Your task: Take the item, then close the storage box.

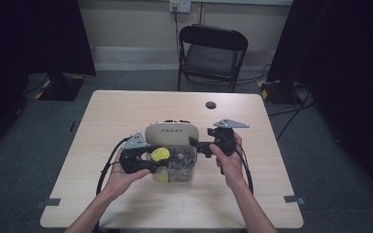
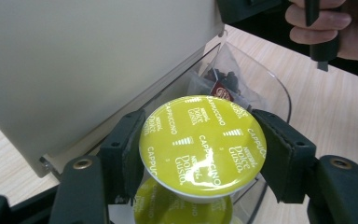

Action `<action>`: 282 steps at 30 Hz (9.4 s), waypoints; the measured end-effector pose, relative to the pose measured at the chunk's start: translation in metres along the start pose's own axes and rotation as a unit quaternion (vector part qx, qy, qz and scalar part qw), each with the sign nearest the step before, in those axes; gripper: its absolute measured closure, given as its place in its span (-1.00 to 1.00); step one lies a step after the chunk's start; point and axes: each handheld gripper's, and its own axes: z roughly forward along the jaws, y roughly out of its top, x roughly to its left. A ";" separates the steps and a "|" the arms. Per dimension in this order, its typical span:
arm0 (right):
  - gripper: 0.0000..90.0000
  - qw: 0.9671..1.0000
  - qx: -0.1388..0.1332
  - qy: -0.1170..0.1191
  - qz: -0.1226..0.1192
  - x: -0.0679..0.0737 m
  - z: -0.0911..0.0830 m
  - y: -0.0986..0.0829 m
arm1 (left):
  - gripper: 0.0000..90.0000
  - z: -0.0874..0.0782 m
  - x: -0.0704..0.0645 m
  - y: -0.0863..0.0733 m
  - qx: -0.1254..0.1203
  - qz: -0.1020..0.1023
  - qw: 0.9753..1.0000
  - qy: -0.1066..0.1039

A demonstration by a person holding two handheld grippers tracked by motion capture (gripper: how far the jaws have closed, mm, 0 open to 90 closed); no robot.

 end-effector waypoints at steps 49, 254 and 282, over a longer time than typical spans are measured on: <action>-0.70 1.000 0.000 0.000 0.002 -0.001 -0.001 0.000 | -0.16 -0.068 0.036 0.002 -0.055 -0.022 0.998 0.038; -0.63 0.996 0.020 0.071 -0.041 0.038 -0.027 -0.010 | -0.68 -0.029 0.073 -0.107 0.114 -0.034 0.982 0.148; -0.64 0.995 0.043 0.081 -0.033 0.036 -0.022 -0.036 | -0.68 -0.029 0.074 -0.107 0.115 -0.030 0.982 0.149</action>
